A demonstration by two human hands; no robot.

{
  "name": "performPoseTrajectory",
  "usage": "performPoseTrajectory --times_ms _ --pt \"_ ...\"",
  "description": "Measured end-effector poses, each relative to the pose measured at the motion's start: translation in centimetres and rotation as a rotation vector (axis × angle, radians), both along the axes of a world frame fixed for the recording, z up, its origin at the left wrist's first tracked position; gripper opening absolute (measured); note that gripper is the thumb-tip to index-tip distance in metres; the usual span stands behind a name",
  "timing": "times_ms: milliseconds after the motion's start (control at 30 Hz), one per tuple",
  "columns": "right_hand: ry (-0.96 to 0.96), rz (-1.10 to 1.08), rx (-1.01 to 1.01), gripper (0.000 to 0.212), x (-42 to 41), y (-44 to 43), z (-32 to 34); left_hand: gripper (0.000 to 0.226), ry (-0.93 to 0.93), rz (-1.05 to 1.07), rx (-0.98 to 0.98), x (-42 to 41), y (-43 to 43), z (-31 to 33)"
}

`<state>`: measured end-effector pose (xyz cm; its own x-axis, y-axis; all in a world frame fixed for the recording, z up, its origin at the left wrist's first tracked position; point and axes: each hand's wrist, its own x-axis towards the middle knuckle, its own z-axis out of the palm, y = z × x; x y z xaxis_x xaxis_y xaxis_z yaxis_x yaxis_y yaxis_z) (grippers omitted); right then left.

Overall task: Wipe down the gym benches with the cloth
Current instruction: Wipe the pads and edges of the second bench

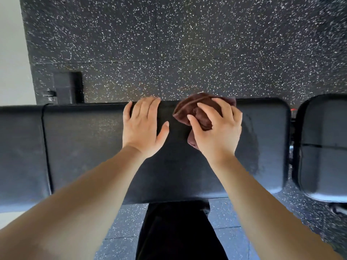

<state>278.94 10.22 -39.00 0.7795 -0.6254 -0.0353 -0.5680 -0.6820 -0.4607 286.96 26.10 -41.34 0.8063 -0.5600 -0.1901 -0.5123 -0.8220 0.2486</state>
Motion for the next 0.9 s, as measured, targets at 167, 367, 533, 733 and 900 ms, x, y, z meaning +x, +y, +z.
performPoseTrajectory --times_ms 167,367,533,733,900 --pt "0.053 0.060 -0.005 0.026 3.5 0.0 -0.2 0.059 0.019 0.004 -0.003 0.1 0.1 0.0" --pt "0.072 0.092 0.033 0.025 2.3 -0.1 -0.1 0.058 0.018 -0.001 0.010 0.1 0.1 0.0" --pt "0.025 0.086 -0.017 0.024 -1.7 -2.8 0.1 0.059 0.023 -0.013 0.036 0.1 -0.1 0.4" --pt "0.081 -0.129 0.015 0.030 -0.8 -9.2 0.3 0.053 0.049 0.033 -0.013 -0.8 -2.1 1.2" --pt "0.055 -0.062 0.057 0.028 -3.2 -8.7 0.5 0.047 0.065 0.035 -0.064 -3.4 -7.3 1.2"
